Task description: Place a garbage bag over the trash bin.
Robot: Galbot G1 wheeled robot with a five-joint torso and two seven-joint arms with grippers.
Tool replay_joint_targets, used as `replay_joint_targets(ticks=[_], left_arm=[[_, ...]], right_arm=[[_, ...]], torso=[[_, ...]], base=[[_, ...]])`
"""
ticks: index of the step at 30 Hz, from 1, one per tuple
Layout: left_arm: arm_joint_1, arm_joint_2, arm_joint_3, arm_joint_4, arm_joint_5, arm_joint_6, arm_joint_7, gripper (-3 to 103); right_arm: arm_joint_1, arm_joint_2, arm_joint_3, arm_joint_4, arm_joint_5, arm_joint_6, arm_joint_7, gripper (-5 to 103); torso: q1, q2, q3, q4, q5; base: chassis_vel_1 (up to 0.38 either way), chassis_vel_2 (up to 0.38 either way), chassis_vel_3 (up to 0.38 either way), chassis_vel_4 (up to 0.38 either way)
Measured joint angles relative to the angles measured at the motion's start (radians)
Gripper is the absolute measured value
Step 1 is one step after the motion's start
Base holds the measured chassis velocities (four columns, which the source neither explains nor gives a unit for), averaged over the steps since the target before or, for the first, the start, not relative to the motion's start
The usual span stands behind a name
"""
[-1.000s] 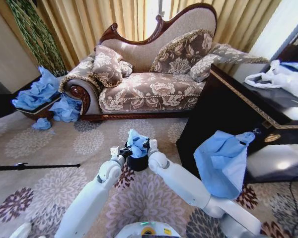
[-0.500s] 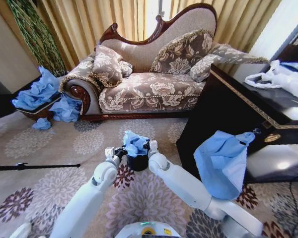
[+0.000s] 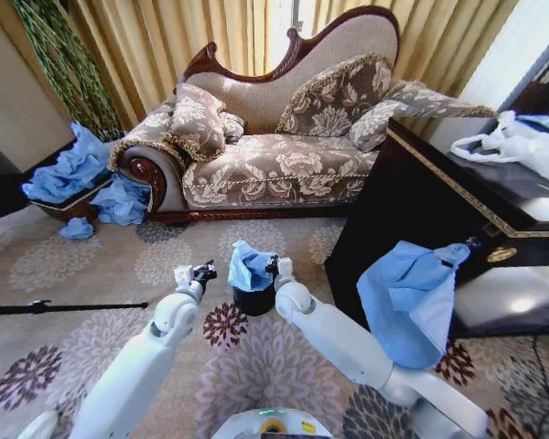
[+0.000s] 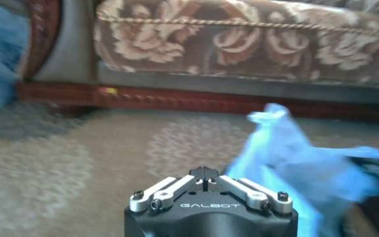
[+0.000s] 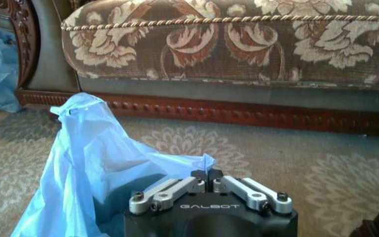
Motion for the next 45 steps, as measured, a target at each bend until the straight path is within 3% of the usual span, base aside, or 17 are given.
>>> replay_joint_targets(ticks=[3, 5, 6, 8, 9, 11, 15, 16, 18, 22, 28, 38, 40, 42, 45], left_arm=[[0.004, -0.006, 0.058, -0.084, -0.123, 0.059, -0.046, 12], [0.0, -0.014, 0.073, -0.094, -0.135, 0.064, -0.067, 12], [-0.015, -0.035, 0.112, -0.105, -0.149, 0.07, -0.108, 23], [-0.022, -0.043, 0.128, -0.105, -0.152, 0.07, -0.123, 23], [-0.046, -0.066, 0.178, -0.102, -0.157, 0.069, -0.178, 34], [-0.054, -0.073, 0.191, -0.099, -0.157, 0.069, -0.195, 34], [-0.104, -0.115, 0.279, -0.052, -0.145, 0.062, -0.322, 56], [-0.104, -0.115, 0.279, -0.052, -0.145, 0.062, -0.322, 56], [-0.132, -0.137, 0.318, -0.02, -0.134, 0.051, -0.37, 67], [-0.159, -0.156, 0.343, 0.015, -0.117, 0.042, -0.39, 72], [-0.228, -0.204, 0.374, 0.115, -0.074, 0.032, -0.403, 98], [-0.23, -0.206, 0.358, 0.164, -0.058, 0.032, -0.41, 101], [-0.23, -0.207, 0.356, 0.169, -0.055, 0.032, -0.41, 97], [-0.231, -0.208, 0.351, 0.18, -0.049, 0.03, -0.41, 81], [-0.233, -0.21, 0.349, 0.184, -0.047, 0.027, -0.41, 76]], right_arm=[[0.0, 0.004, -0.002, -0.004, -0.001, 0.0, -0.004, 0], [-0.001, 0.004, -0.002, -0.005, -0.002, 0.0, -0.006, 0], [-0.004, 0.003, -0.002, -0.008, -0.006, 0.0, -0.011, 0], [-0.005, 0.001, -0.001, -0.009, -0.007, 0.0, -0.012, 0], [-0.009, -0.003, -0.001, -0.011, -0.009, 0.0, -0.016, 0], [-0.009, -0.005, -0.001, -0.011, -0.009, 0.0, -0.018, 0], [-0.014, -0.009, 0.004, -0.02, -0.016, 0.0, -0.029, 0], [-0.014, -0.009, 0.004, -0.02, -0.016, 0.0, -0.029, 0], [-0.015, -0.01, 0.006, -0.024, -0.018, 0.0, -0.034, 0], [-0.015, -0.011, 0.007, -0.027, -0.019, 0.0, -0.037, 0], [-0.013, -0.009, 0.012, -0.034, -0.022, 0.001, -0.046, 0], [-0.021, -0.008, 0.019, -0.045, -0.032, 0.005, -0.062, 0], [-0.021, -0.006, 0.019, -0.047, -0.033, 0.005, -0.064, 0], [-0.02, -0.001, 0.019, -0.053, -0.035, 0.006, -0.067, 0], [-0.02, 0.001, 0.019, -0.056, -0.035, 0.007, -0.068, 0]], torso=[[0.0, 0.0, 0.0, 0.0, 0.0002], [0.0, 0.0, 0.0, -0.0001, 0.0001], [0.0, 0.0, 0.0, -0.0001, 0.0003], [0.0, 0.0, 0.0, 0.0, 0.0003], [0.0, 0.0, 0.0, -0.0003, 0.0001], [0.0, 0.0, 0.0, -0.0005, 0.0003], [0.0, 0.0, 0.0, 0.0001, 0.0002], [0.0, 0.0, 0.0, 0.0001, 0.0002], [0.0, 0.0, 0.0, -0.0001, 0.0004], [0.0, 0.0, 0.0, -0.0002, 0.0002], [0.0, 0.0, 0.0, -0.0003, 0.0002], [0.0, 0.0, 0.0, -0.0001, 0.0001], [0.0, 0.0, 0.0, -0.0001, 0.0002], [0.0, 0.0, 0.0, -0.0001, 0.0001], [0.0, 0.0, 0.0, -0.0001, 0.0001]], base=[[0.0, 0.0, 0.0, 0.0], [0.0, 0.0, 0.0, 0.0], [0.0, 0.0, 0.0, 0.0], [0.0, 0.0, 0.0, 0.0], [0.0, 0.0, 0.0, 0.0], [0.0, 0.0, 0.0, 0.0], [0.0, 0.0, 0.0, 0.0], [0.0, 0.0, 0.0, 0.0], [0.0, 0.0, 0.0, 0.0], [0.0, 0.0, 0.0, 0.0], [0.0, 0.0, 0.0, 0.0], [0.0, 0.0, 0.0, 0.0], [0.0, 0.0, 0.0, 0.0], [0.0, 0.0, 0.0, 0.0], [0.0, 0.0, 0.0, 0.0]])
